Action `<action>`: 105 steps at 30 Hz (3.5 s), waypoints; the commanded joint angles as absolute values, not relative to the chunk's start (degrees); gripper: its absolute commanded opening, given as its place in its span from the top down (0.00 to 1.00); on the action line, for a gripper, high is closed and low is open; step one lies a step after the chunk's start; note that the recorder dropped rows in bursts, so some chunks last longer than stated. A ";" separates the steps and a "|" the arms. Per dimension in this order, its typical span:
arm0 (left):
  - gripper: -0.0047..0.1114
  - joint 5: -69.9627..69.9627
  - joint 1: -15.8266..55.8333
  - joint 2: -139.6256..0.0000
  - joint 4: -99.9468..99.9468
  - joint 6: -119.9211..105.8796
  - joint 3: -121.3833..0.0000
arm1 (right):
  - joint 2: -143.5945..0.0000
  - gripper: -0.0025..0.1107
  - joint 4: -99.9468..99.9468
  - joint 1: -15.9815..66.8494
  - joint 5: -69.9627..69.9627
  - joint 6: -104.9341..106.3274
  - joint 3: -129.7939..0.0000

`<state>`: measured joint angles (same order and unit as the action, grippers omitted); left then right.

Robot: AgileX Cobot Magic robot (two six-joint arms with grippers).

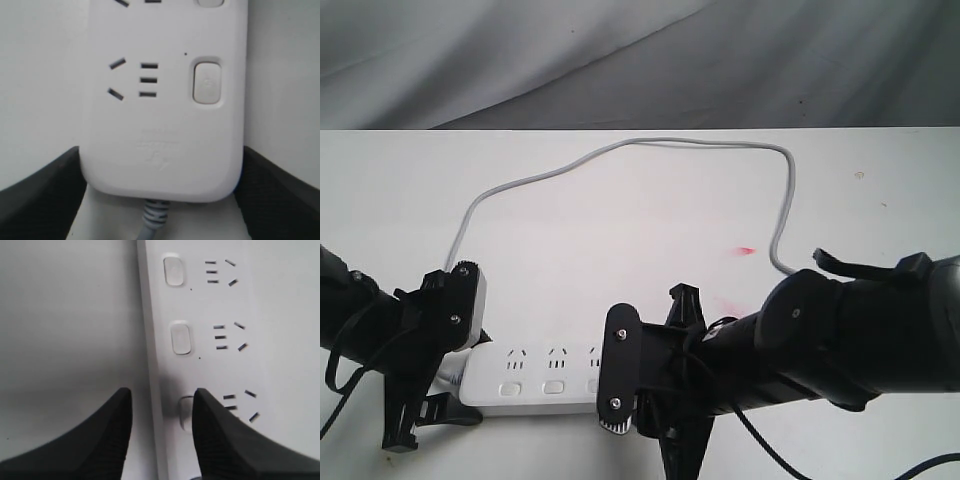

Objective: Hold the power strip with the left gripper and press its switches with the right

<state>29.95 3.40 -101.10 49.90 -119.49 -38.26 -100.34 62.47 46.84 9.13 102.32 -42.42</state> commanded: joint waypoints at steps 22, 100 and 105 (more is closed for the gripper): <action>0.49 28.26 3.28 -101.40 48.89 -119.92 -38.37 | -103.16 0.65 62.25 46.63 11.53 101.66 -45.16; 0.49 28.26 3.28 -101.40 48.89 -119.92 -38.37 | -104.27 0.66 63.33 46.86 13.10 100.36 -38.83; 0.49 28.26 3.28 -101.40 48.89 -119.92 -38.37 | -102.68 0.66 63.33 46.86 13.10 100.46 -38.83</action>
